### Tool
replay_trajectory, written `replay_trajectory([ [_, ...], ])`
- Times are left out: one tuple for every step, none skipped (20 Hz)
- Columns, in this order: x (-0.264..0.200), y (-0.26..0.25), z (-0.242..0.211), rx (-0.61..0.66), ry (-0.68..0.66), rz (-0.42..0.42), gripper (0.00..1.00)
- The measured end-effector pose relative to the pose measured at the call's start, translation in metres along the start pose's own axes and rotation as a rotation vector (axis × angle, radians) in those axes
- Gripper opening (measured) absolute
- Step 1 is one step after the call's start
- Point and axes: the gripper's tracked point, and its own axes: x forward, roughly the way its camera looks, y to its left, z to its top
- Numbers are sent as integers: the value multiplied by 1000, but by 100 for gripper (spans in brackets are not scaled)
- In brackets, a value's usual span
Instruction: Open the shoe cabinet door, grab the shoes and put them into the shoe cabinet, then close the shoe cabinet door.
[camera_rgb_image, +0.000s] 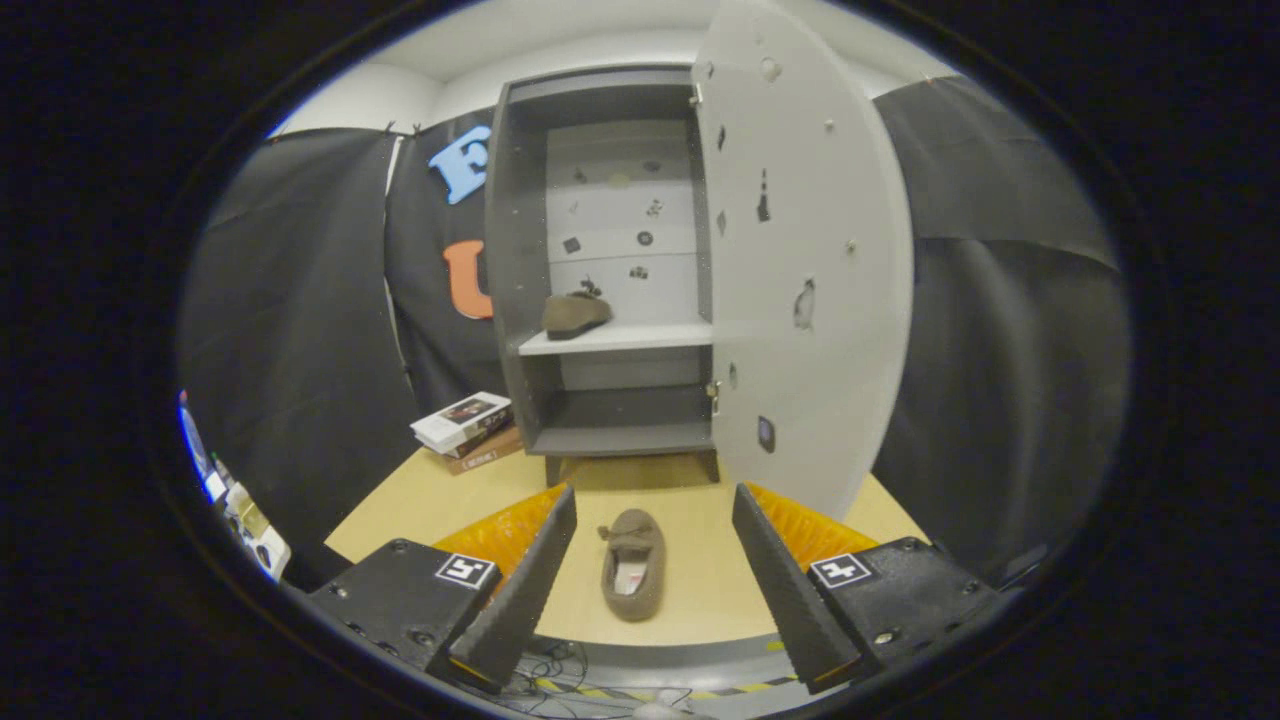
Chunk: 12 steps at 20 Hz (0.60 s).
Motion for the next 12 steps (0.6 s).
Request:
replay_trajectory([
  [13,10,-14,-1,16,14,99],
  [23,21,-27,5,43,31,99],
  [35,30,-42,10,73,45,99],
  [48,36,-57,15,103,54,99],
  [62,41,-70,18,128,57,99],
  [77,43,-84,16,162,53,100],
  [89,48,-98,25,189,62,100],
  [102,55,-112,40,221,67,99],
  [117,58,-125,51,247,71,99],
  [131,57,-135,47,269,57,100],
  [143,55,-145,46,291,40,99],
  [155,56,-155,60,308,35,100],
])
